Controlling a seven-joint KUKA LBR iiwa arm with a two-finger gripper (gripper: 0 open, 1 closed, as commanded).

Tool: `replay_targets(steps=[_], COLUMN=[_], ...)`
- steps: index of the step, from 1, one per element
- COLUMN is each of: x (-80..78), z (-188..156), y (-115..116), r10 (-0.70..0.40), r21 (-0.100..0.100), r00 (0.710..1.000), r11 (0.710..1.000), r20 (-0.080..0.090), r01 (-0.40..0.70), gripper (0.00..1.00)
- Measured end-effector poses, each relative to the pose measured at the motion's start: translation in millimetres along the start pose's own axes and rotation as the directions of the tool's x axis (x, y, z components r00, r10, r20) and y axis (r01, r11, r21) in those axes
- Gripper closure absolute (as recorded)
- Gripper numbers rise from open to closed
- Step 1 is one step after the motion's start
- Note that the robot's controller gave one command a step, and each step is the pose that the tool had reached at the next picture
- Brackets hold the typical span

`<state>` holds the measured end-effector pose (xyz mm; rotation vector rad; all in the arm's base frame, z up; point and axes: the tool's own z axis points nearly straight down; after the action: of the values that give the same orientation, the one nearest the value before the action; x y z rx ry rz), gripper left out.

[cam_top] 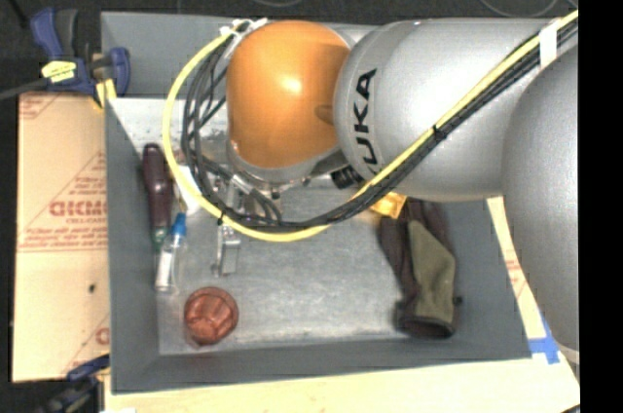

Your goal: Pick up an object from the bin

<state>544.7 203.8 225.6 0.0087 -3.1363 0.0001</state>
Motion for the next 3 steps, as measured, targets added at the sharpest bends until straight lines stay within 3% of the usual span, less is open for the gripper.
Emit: replay_targets(steps=[1, 2, 3], x=[-1.4, 6.3, 27.5], z=[-4.7, 22.1, 74.8], y=[-1.1, 0.5, 8.2], r10=[0.004, -0.042, -0.097], r21=[-0.002, -0.002, -0.001], r00=[1.0, 0.999, 0.995], r11=[1.0, 0.999, 0.995], r20=[0.008, 0.015, 0.012], r01=[-0.004, 0.042, 0.097], gripper=[0.0, 0.0, 0.0])
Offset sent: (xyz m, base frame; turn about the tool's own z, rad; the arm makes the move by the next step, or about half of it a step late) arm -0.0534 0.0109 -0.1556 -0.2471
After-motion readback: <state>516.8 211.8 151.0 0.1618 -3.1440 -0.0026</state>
